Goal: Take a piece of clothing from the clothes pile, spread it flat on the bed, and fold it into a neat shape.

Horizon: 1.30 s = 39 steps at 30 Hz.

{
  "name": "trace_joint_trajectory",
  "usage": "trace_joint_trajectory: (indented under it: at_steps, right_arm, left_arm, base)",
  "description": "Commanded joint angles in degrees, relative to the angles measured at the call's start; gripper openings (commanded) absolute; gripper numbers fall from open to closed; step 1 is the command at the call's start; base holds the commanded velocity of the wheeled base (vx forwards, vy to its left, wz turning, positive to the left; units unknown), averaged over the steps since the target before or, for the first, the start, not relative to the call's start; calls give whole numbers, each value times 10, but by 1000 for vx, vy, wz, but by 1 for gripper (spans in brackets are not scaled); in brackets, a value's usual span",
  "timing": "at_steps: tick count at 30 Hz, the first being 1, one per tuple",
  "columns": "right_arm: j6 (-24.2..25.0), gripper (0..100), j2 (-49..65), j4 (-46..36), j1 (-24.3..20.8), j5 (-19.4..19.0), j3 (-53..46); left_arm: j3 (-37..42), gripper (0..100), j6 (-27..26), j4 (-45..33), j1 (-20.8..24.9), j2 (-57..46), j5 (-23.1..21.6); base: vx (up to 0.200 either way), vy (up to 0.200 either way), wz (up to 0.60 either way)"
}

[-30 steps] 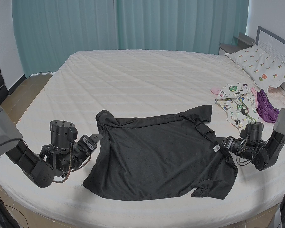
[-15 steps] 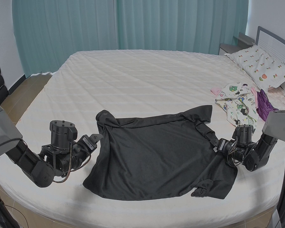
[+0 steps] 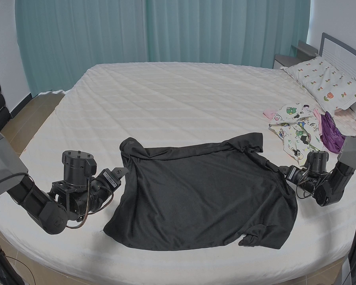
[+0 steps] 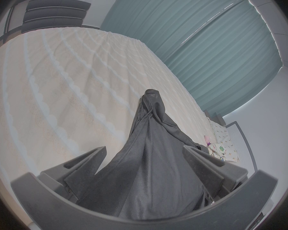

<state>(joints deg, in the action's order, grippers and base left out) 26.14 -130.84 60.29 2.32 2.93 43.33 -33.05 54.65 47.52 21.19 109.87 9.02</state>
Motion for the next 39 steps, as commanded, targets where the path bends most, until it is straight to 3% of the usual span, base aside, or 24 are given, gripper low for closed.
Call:
trace_joint_trajectory:
  at_steps: [1,6,12,20,23,27,30,34,39]
  right_arm:
    - [1,100,-6,0,24,-4,14]
    - [6,100,-10,2,39,-27,19]
    - [51,100,-3,7,45,-52,24]
    - [59,100,27,9,-20,-56,9]
    - [59,100,30,-19,-52,-57,67]
    - [60,100,19,-98,-59,-58,145]
    - [66,100,-6,-108,-57,-57,174]
    - [124,100,-20,-107,-53,-51,181]
    - [151,100,4,-105,-50,-51,140]
  left_arm:
    - [-1,100,0,0,0,1,0]
    - [-1,100,0,0,0,1,0]
    - [-1,100,0,0,0,1,0]
    - [-1,100,0,0,-2,-1,0]
    - [-1,100,0,0,-2,-1,0]
    - [0,100,0,0,-2,-4,0]
    - [1,100,0,0,-2,-5,0]
    - [2,100,1,0,-4,-7,-1]
    - [6,100,1,0,0,-3,-1]
  base:
    - [0,0,0]
    - [0,0,0]
    - [0,0,0]
    - [0,0,0]
    - [0,0,0]
    - [0,0,0]
    - [0,0,0]
    - [0,0,0]
    - [0,0,0]
